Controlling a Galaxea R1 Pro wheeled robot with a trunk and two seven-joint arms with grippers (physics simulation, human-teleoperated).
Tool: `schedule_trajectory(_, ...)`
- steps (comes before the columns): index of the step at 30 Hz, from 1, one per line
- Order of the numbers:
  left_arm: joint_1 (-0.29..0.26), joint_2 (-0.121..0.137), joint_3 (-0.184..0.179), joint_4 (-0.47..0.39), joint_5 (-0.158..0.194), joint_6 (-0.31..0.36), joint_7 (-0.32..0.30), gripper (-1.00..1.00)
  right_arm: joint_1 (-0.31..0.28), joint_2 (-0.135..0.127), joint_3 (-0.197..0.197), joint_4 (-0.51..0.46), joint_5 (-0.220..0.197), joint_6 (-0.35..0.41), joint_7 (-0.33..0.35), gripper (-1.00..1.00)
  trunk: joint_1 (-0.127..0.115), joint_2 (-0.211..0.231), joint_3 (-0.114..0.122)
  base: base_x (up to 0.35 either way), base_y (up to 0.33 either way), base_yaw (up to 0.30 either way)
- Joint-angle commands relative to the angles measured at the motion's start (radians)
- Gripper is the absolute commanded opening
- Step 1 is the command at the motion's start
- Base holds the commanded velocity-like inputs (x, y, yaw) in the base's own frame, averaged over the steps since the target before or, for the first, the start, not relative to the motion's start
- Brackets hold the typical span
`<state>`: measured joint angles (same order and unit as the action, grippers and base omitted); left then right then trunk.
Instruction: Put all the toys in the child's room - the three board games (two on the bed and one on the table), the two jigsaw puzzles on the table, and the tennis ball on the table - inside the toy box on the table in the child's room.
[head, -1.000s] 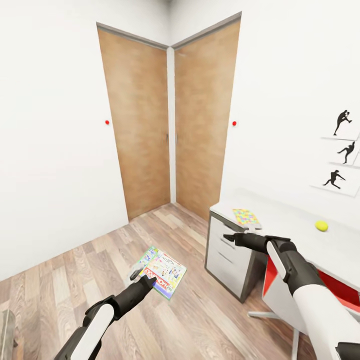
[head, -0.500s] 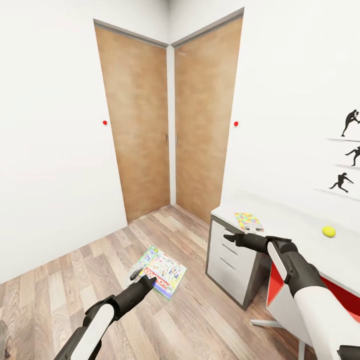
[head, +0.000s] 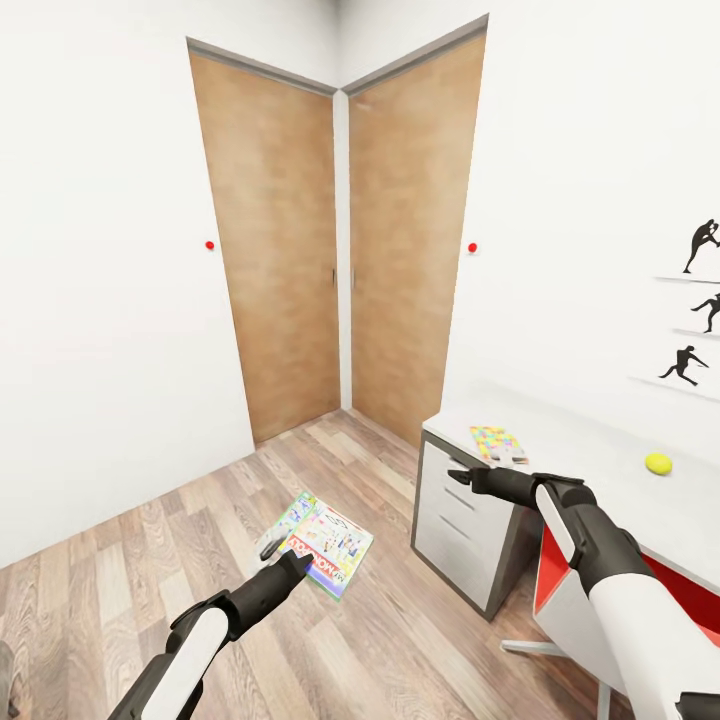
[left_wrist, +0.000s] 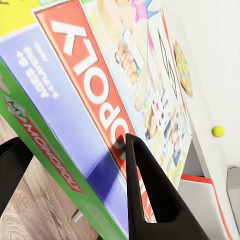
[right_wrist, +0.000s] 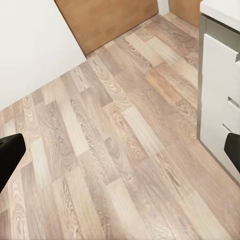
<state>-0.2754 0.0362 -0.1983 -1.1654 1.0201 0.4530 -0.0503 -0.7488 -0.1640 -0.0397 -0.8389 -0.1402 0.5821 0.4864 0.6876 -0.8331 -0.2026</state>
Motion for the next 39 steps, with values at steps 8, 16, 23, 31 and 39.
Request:
schedule_trajectory(8,-0.001,0.001,-0.001,0.000,0.004,0.003,-0.002,-1.00,0.001,0.000,-0.002,-0.001,-0.009,0.008,0.000,1.00,0.000,-0.001,-0.001,0.122,0.000,0.000)
schedule_trajectory(16,-0.001,0.001,-0.001,0.000,0.003,0.003,-0.002,-1.00,0.001,-0.001,-0.002,-0.002,-0.009,0.008,0.000,1.00,0.000,-0.001,-0.001,0.273,0.000,0.000)
schedule_trajectory(23,0.000,0.001,-0.001,0.000,0.003,0.003,-0.002,-1.00,0.003,-0.001,-0.002,-0.002,-0.010,0.008,0.000,1.00,0.000,-0.001,-0.001,0.318,0.000,0.000)
schedule_trajectory(31,0.000,0.001,-0.001,0.000,0.003,0.003,-0.002,-1.00,0.008,-0.002,-0.003,-0.008,-0.009,0.007,0.000,1.00,0.000,-0.001,-0.001,0.330,0.000,0.000)
schedule_trajectory(39,0.000,0.001,-0.001,0.000,0.003,0.003,-0.002,-1.00,0.043,-0.002,-0.004,-0.068,-0.009,0.007,0.000,1.00,0.000,-0.001,-0.001,0.334,0.000,0.000)
